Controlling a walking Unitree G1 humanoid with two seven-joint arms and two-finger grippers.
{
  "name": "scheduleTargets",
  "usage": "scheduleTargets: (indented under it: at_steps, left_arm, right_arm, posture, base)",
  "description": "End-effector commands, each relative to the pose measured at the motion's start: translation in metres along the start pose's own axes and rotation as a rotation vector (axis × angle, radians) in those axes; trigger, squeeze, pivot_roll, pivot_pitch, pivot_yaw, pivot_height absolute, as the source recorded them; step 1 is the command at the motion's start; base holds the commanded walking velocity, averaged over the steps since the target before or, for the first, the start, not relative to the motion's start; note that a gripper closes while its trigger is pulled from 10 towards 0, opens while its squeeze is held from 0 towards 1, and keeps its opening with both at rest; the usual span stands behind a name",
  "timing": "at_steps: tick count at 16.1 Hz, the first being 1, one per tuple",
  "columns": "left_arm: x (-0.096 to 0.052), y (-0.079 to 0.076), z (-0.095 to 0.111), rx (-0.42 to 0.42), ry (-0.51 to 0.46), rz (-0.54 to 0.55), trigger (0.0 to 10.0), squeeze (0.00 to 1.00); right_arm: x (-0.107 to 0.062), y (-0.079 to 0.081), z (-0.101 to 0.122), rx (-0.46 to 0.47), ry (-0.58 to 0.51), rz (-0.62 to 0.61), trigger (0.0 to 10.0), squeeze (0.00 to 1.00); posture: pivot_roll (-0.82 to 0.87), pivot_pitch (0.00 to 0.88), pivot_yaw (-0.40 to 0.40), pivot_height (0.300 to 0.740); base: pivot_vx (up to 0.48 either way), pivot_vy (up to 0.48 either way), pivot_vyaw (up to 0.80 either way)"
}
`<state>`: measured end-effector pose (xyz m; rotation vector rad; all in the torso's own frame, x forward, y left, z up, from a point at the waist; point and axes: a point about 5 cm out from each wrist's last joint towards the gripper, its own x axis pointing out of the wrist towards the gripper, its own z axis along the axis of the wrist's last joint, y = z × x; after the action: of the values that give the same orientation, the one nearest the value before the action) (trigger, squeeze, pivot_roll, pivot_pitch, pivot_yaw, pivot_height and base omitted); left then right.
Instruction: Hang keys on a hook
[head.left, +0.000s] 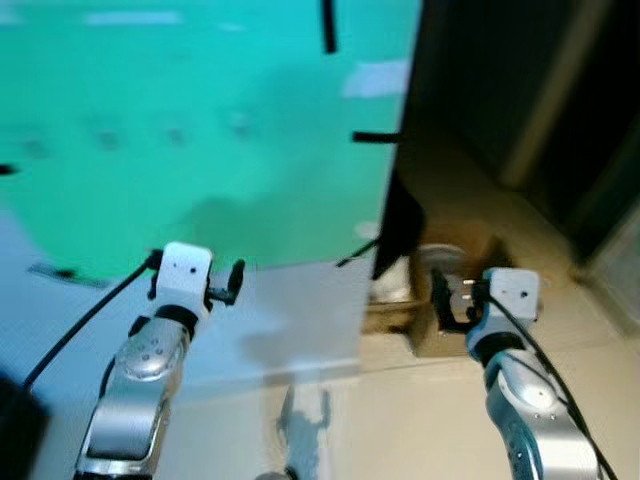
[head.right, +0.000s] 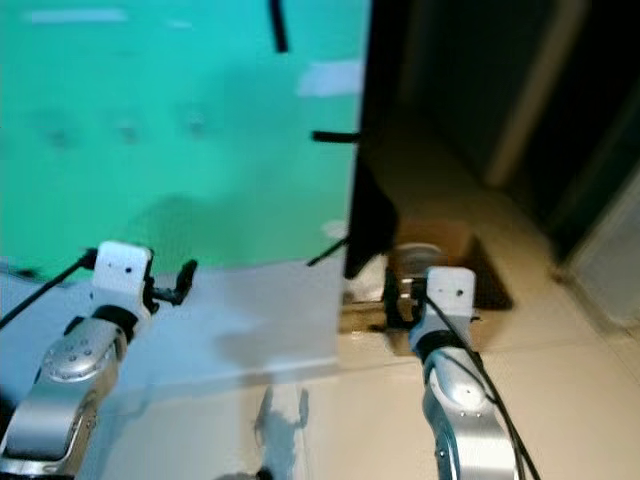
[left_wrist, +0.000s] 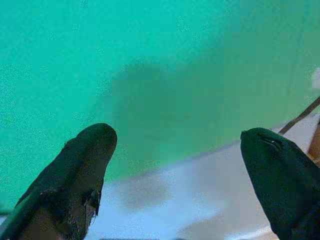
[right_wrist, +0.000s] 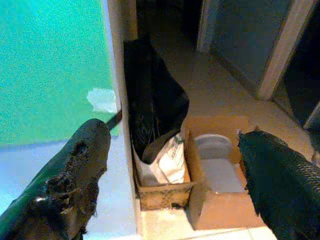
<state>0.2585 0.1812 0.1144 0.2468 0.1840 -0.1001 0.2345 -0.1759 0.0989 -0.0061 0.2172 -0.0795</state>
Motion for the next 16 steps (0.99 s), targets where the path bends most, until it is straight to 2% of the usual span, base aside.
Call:
scheduleTargets:
  at_steps: [1, 2, 4, 7, 9, 12, 16]
  left_arm:
    - [0.0001, 0.002, 0.0063, 0.031, -0.035, 0.011, 10.0, 0.95]
    - [-0.0009, 0.0016, 0.0053, 0.034, -0.036, 0.012, 10.0, 0.95]
    - [-0.0033, -0.0006, 0.0026, 0.038, -0.031, 0.012, 10.0, 0.95]
    - [-0.0036, -0.0041, 0.003, 0.035, -0.037, 0.003, 10.0, 0.96]
    - [-0.0038, -0.0039, 0.0041, 0.043, -0.048, 0.001, 10.0, 0.96]
    - [-0.0049, -0.0028, 0.0073, 0.048, -0.071, -0.012, 10.0, 0.96]
    - [-0.0065, -0.0042, 0.0066, 0.034, -0.074, -0.031, 10.0, 0.99]
  right_arm:
    - [0.0014, -0.0013, 0.0014, -0.02, -0.016, -0.02, 10.0, 1.0]
    - [0.0018, -0.0011, 0.0039, -0.085, -0.05, -0.02, 10.0, 1.0]
    - [0.0019, 0.0016, 0.0066, -0.015, -0.053, 0.009, 10.0, 1.0]
    - [0.002, 0.0034, 0.0052, 0.004, -0.025, 0.028, 10.0, 1.0]
    - [0.0017, 0.0031, 0.0034, -0.056, -0.028, 0.02, 10.0, 1.0]
    - [0.0026, -0.0001, 0.0022, -0.055, -0.015, -0.019, 10.0, 1.0]
    - [0.0017, 0.0028, 0.0021, -0.05, -0.014, 0.002, 10.0, 1.0]
  posture:
    - [-0.09, 0.0, 0.021, 0.74]
    - [-0.09, 0.0, 0.023, 0.74]
    - [-0.09, 0.0, 0.023, 0.74]
    - [-0.09, 0.0, 0.016, 0.74]
    - [-0.09, 0.0, 0.015, 0.74]
    - [-0.09, 0.0, 0.016, 0.74]
    - [-0.09, 0.0, 0.017, 0.74]
  base:
    - [0.0, 0.0, 0.8]
    - [0.0, 0.0, 0.8]
    - [0.0, 0.0, 0.8]
    - [0.0, 0.0, 0.8]
    - [0.0, 0.0, 0.8]
    - [0.0, 0.0, 0.8]
    - [0.0, 0.0, 0.8]
